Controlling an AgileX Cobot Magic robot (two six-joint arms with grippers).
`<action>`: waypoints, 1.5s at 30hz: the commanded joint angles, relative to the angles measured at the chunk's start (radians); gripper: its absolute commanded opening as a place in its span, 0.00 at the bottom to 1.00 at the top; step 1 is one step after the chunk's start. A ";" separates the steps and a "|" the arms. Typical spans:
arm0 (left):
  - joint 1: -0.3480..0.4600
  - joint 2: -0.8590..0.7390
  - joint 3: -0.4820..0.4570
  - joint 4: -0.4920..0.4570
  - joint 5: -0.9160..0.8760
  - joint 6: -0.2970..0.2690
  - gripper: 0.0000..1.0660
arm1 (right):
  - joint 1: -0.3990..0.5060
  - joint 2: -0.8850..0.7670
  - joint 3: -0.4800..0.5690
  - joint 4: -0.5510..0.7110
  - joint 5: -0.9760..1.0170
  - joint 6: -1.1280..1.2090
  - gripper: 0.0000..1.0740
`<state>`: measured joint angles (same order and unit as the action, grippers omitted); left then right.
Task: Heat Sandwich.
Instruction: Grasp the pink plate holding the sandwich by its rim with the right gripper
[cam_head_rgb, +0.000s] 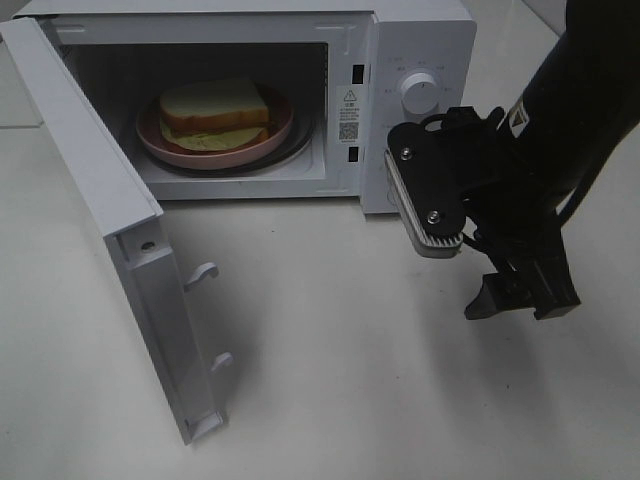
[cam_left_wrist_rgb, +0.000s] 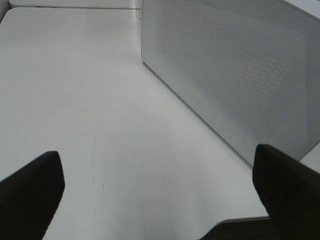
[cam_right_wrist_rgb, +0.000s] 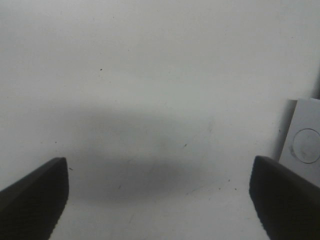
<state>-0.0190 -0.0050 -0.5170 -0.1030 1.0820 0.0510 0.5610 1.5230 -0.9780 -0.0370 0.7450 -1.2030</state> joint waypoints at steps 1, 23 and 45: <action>0.002 -0.005 0.003 -0.008 -0.013 -0.004 0.91 | -0.001 -0.007 -0.006 -0.008 -0.045 -0.020 0.90; 0.002 -0.005 0.003 -0.008 -0.013 -0.004 0.91 | 0.031 0.214 -0.261 -0.046 -0.215 -0.139 0.87; 0.002 -0.005 0.003 -0.008 -0.013 -0.004 0.91 | 0.060 0.518 -0.550 -0.050 -0.336 -0.169 0.85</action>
<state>-0.0190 -0.0050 -0.5170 -0.1030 1.0820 0.0510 0.6190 2.0220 -1.5020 -0.0860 0.4140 -1.3670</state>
